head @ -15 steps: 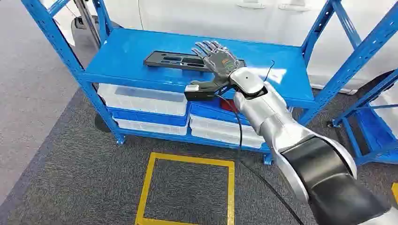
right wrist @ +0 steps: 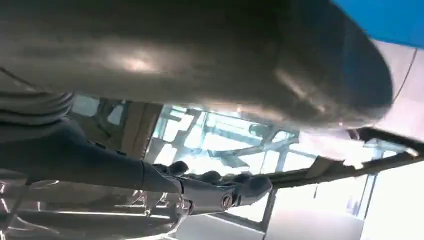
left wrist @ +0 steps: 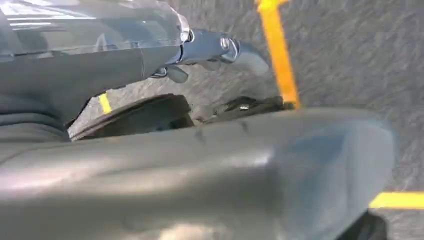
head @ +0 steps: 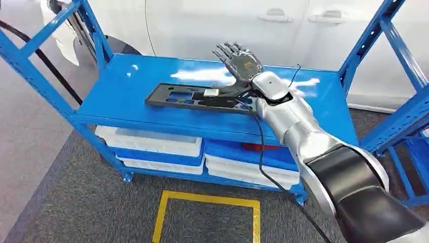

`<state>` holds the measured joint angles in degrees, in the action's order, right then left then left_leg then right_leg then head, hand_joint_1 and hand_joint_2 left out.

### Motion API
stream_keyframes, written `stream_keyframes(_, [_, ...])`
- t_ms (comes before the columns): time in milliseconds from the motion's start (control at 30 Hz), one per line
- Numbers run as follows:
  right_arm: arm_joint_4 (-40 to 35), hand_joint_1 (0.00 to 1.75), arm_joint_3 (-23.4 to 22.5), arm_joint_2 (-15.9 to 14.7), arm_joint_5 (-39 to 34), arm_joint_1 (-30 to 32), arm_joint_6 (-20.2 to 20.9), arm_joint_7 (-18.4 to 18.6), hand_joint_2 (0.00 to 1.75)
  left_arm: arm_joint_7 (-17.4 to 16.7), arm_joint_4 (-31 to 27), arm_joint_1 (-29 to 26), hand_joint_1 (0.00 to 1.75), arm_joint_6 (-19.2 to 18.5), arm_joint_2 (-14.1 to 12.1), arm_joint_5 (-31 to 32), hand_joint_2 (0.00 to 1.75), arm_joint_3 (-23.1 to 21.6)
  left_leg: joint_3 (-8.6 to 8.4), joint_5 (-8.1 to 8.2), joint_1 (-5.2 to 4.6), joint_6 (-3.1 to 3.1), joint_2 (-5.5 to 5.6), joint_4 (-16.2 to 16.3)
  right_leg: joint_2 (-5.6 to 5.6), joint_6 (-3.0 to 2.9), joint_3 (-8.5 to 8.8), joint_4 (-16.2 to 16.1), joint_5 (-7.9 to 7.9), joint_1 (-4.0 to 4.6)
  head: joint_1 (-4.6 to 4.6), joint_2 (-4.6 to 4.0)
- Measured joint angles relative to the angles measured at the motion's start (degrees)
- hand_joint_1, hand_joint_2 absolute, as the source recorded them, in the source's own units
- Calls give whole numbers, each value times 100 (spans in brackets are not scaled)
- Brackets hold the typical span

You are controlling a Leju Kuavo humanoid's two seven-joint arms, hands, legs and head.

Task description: Take the parts from the cabinet and place them on the table.

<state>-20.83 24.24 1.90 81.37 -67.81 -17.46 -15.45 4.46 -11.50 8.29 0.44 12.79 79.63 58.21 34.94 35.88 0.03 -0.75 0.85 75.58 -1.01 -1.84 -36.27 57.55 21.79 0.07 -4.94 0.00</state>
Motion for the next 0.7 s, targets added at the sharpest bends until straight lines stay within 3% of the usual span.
stream_keyframes(33, [2, 0, 4, 4, -9, 36, 2, -5, 175, 37, 0, -19, 0, 2, -4, 0, 0, 0, 204, 347, 7, -21, -6, -58, -4, 7, 148, -6, 126, -11, 2, 0])
stream_keyframes(67, [2, 0, 9, 7, -17, 51, 2, -18, 175, 75, 0, -27, 0, 2, -7, -2, 0, 0, 393, 576, 7, -12, -11, -210, -10, 12, 298, -6, 252, -24, 0, 0])
stream_keyframes(100, [13, 0, 20, 7, -17, 68, 11, -26, 175, 94, 0, -29, 0, 2, -9, -6, 0, 2, 531, 555, 6, 4, -13, -481, -14, 24, 447, -9, 380, -29, 0, 0])
stream_keyframes(133, [24, 0, 33, 7, -17, 104, 26, -29, 175, 99, 0, -35, 0, 2, -9, -18, 0, 4, 628, 229, 5, 29, -16, -854, -14, 38, 597, -9, 510, -28, 0, 0])
stream_keyframes(167, [42, 0, 44, 9, -2, 174, 50, -27, 175, 103, 0, -65, 0, 2, -9, -20, 0, 13, 693, -578, -12, 96, -14, -1316, -10, 53, 727, -11, 638, -19, 0, 0])
stream_keyframes(200, [93, 0, 72, 2, 37, 276, 98, -9, 175, 107, 4, -113, 0, -2, -9, -33, 0, 24, 750, -1739, -26, 164, -15, -1801, -19, 67, 822, -9, 748, -4, 2, 0])
stream_keyframes(233, [133, 0, 103, 18, 70, 360, 125, 22, 175, 114, 4, -120, 0, -7, -18, -39, 0, 33, 784, -2124, -43, 156, 31, -1886, -58, 120, 870, 84, 841, 9, 2, 0])
stream_keyframes(267, [146, 0, 142, 20, 132, 407, 162, 43, 175, 112, 7, -131, 0, -9, -19, -39, 0, 44, 749, -2035, -39, 157, 35, -1768, -73, 172, 873, 73, 952, 12, 4, 0])
stream_keyframes(333, [144, 0, 171, -2, 164, 444, 203, 104, 175, 129, 7, -84, 0, -13, -20, -39, 0, 44, 751, -1932, -67, 237, 33, -1730, -79, 266, 916, 7, 1038, -26, -4, 0])
stream_keyframes(400, [146, 0, 197, -68, 193, 437, 341, 194, 175, 156, 7, -33, 0, -13, -11, -37, 0, 44, 628, -1862, -20, 298, 22, -1832, -1, 322, 917, 154, 1193, -32, 2, 0])
stream_keyframes(433, [155, 0, 214, -85, 146, 441, 380, 216, 175, 166, 7, -13, 0, -9, -11, -37, 0, 44, 592, -1821, -12, 323, 22, -1839, 23, 352, 699, 525, 1338, -35, 2, 0])
stream_keyframes(500, [179, 0, 214, -149, 26, 541, 426, 201, 175, 175, 7, 6, 0, -13, -13, -33, 0, 44, 530, -1730, -9, 333, 23, -1839, 34, 407, 29, 1522, 1663, -69, 2, 0])
stream_keyframes(533, [199, 0, 214, -188, -2, 612, 428, 199, 175, 175, 7, -2, 0, -20, -13, -29, 0, 44, 492, -1689, -10, 337, 27, -1836, 35, 422, -225, 1803, 1659, -77, 2, 0])
stream_keyframes(567, [214, 0, 214, -203, -15, 665, 433, 196, 175, 175, 7, -19, 0, -20, -15, -20, 0, 44, 446, -1650, -9, 334, 35, -1831, 36, 426, -327, 1786, 1491, -82, 2, 0])
stream_keyframes(600, [227, 0, 214, -223, -17, 689, 435, 196, 0, 175, 7, -37, 0, -20, -15, -15, 0, 46, 397, -1609, -10, 331, 41, -1822, 40, 421, -305, 1526, 1197, -83, 2, 0])
stream_keyframes(667, [236, 0, 214, -256, -105, 662, 422, 196, 0, 175, 7, -38, 0, -20, -13, 0, 0, 46, 302, -1525, -29, 306, 47, -1794, 45, 363, -1, 492, 433, -73, 2, 0])
stream_keyframes(700, [236, 0, 210, -275, -209, 646, 407, 194, 0, 175, 11, -38, 0, -20, -9, 2, 0, 46, 284, -1496, -31, 286, 46, -1791, 59, 302, 100, 126, 288, -51, 2, 0])
